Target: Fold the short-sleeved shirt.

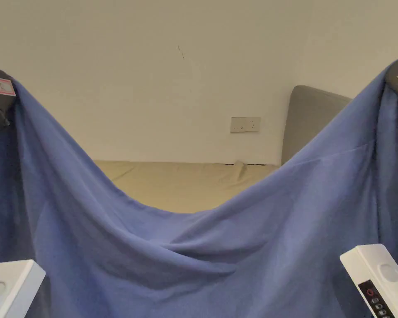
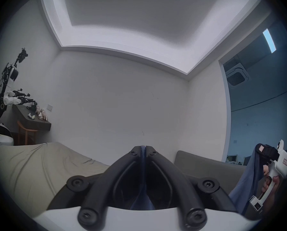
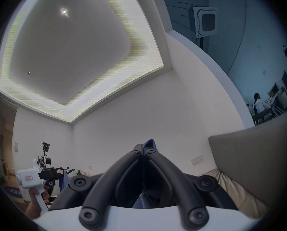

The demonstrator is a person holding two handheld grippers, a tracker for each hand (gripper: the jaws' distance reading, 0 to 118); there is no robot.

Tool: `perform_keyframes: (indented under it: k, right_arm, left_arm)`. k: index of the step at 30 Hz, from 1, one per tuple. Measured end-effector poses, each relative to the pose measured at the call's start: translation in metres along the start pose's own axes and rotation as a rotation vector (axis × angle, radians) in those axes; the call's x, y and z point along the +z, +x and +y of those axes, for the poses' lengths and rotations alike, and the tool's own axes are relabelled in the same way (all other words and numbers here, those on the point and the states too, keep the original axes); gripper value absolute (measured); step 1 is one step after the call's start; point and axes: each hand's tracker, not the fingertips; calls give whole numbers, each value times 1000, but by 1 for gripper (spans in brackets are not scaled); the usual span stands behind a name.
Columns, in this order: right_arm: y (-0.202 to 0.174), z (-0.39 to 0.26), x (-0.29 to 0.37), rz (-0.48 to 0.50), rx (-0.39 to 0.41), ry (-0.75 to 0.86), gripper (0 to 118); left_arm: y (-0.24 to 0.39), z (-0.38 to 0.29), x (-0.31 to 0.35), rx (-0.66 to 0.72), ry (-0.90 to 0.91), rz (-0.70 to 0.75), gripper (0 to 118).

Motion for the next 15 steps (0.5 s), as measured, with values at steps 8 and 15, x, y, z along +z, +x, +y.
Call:
perform_keyframes:
  k: [8, 15]
  right_arm:
    - [28, 4, -132, 0, 16, 4, 3]
    - [49, 17, -241, -5, 74, 45, 3]
  left_arm:
    - [-21, 25, -130, 6, -48, 47, 4]
    - [-27, 41, -223, 2, -30, 96, 4]
